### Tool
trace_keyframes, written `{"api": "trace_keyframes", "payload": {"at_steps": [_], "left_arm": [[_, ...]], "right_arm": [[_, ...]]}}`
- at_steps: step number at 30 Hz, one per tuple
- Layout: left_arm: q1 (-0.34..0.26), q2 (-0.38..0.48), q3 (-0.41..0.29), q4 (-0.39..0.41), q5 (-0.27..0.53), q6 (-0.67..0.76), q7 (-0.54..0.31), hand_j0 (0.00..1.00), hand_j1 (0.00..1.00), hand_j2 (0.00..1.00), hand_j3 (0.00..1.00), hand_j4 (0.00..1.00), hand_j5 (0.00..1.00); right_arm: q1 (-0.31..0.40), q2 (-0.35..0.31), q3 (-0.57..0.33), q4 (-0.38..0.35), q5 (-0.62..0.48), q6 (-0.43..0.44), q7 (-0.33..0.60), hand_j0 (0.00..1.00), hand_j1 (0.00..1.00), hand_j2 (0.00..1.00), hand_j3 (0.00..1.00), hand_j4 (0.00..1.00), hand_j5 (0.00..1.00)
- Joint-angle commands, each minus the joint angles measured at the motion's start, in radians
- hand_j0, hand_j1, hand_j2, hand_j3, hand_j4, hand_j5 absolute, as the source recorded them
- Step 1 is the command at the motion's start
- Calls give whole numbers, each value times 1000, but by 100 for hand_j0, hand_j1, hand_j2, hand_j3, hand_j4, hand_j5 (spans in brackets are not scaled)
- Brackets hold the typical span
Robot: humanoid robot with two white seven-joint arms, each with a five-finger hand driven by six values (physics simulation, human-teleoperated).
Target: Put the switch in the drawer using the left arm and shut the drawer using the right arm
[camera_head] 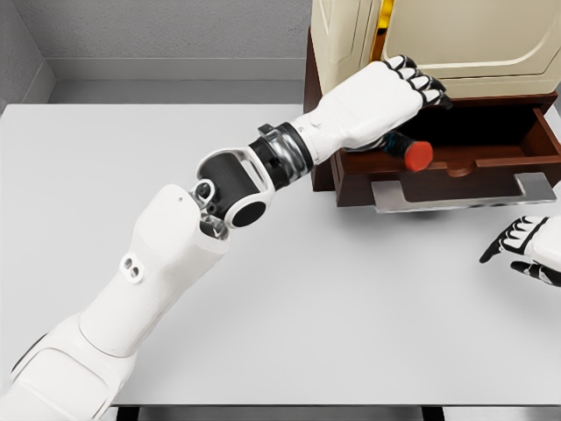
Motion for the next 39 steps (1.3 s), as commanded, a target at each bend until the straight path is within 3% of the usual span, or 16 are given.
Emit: {"api": "trace_keyframes", "payload": {"at_steps": [1,9,12,14,15,17,19,21,22,26,29,32,34,37,39], "left_arm": [[0,0,-7,-3,2,2,1,81,81,81,81,81,81],[11,0,-10,-30,2,-3,1,83,83,83,83,83,83],[38,0,-7,-120,8,-12,-1,99,99,99,99,99,99],[75,0,4,-210,19,-15,-1,100,100,100,100,100,100],[87,0,7,-214,46,-27,-1,100,100,100,100,100,100],[87,0,85,-215,161,-124,-1,100,100,100,100,100,100],[86,0,168,-215,325,-225,-1,100,100,100,100,100,100],[90,64,222,-214,506,-269,-2,100,100,100,100,100,100],[94,133,240,-214,621,-306,-7,100,100,100,100,100,100],[224,451,320,-214,1079,-405,-10,100,100,100,100,100,100],[337,644,363,-214,1303,-405,-10,100,100,100,100,100,100],[520,658,458,-203,1330,-405,-10,100,100,100,100,100,100],[624,657,524,-122,1329,-405,-11,100,100,100,100,100,100],[640,644,535,3,1330,-405,-11,100,100,100,100,100,100],[643,612,582,78,1314,-405,-11,100,100,100,100,100,100]], "right_arm": [[0,-2,0,0,-6,0,0,60,60,60,60,60,60],[2,-2,0,0,-6,0,0,60,60,60,60,60,60],[0,-3,0,-2,-20,0,0,60,60,60,60,60,60],[0,-3,0,-5,-25,0,0,60,60,60,60,60,60],[0,-3,0,-3,-34,0,0,62,62,62,62,62,62],[-2,-19,0,-5,-38,0,-2,62,62,62,62,62,62],[-2,-19,0,-5,-51,0,-2,62,62,62,62,62,62],[3,-19,3,-5,-72,0,-2,62,62,62,62,62,62],[3,-19,1,-3,-75,0,-3,61,61,61,61,61,61],[2,-40,3,-3,-114,0,0,61,61,61,61,61,61],[0,-43,3,-5,-118,0,-2,61,61,61,61,61,61],[-2,-43,3,-6,-126,0,-6,61,61,61,61,61,61],[-2,-42,3,-11,-129,0,-6,61,61,61,61,61,61],[-6,-42,3,-13,-130,0,-6,61,61,61,61,61,61],[-9,-42,3,-13,-132,0,-5,61,61,61,61,61,61]]}}
